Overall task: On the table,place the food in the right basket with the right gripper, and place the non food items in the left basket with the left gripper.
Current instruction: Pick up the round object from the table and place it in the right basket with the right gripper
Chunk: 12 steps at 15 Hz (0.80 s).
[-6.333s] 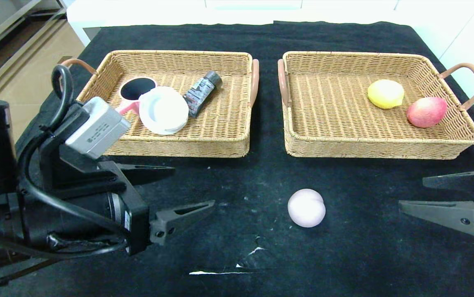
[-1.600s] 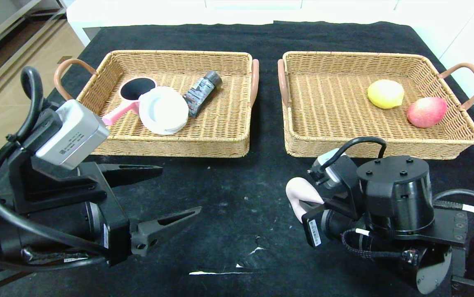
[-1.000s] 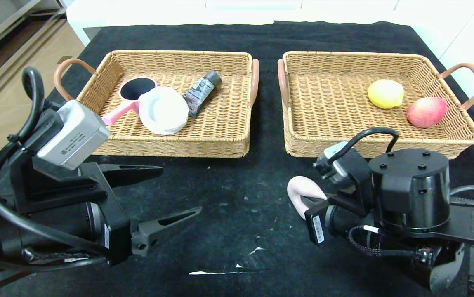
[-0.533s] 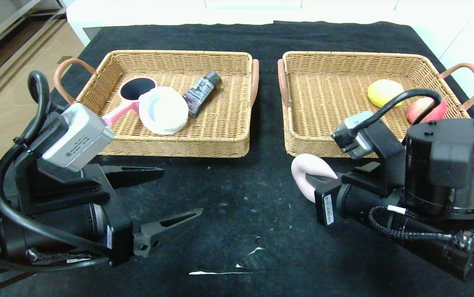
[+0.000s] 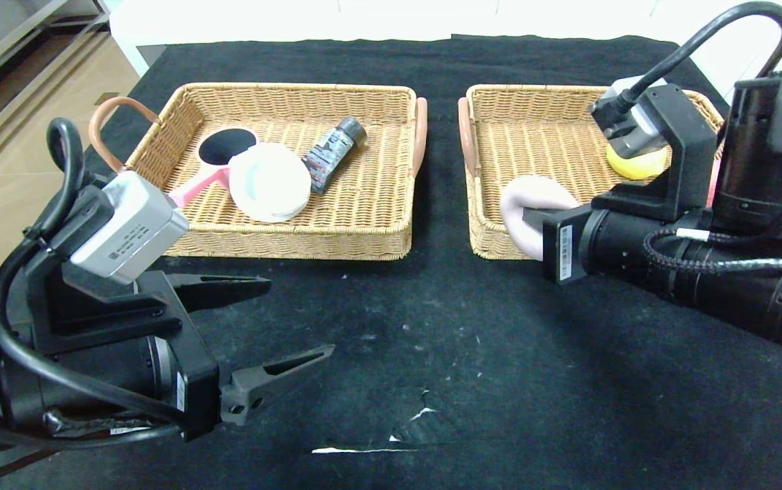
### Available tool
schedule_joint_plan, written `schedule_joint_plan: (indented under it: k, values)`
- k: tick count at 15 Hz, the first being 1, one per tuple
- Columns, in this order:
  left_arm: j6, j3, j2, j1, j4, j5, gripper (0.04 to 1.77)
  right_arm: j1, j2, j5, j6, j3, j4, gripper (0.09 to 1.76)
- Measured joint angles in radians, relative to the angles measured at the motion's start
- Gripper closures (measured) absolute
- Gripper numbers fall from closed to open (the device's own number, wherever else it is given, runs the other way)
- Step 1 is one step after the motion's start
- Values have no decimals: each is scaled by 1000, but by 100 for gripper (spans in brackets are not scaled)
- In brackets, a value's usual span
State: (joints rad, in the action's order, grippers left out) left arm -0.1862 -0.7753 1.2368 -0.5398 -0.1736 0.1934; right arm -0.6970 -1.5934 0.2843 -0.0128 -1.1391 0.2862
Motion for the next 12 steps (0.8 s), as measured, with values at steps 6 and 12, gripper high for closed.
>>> schedule_joint_plan:
  k: [6, 12]
  values:
    - [0, 1, 1, -1, -1, 1, 9, 190, -39, -153, 0, -153, -64, 167]
    - [2, 1, 11, -2, -3, 0, 9, 377, -118, -273, 0, -282, -77, 167]
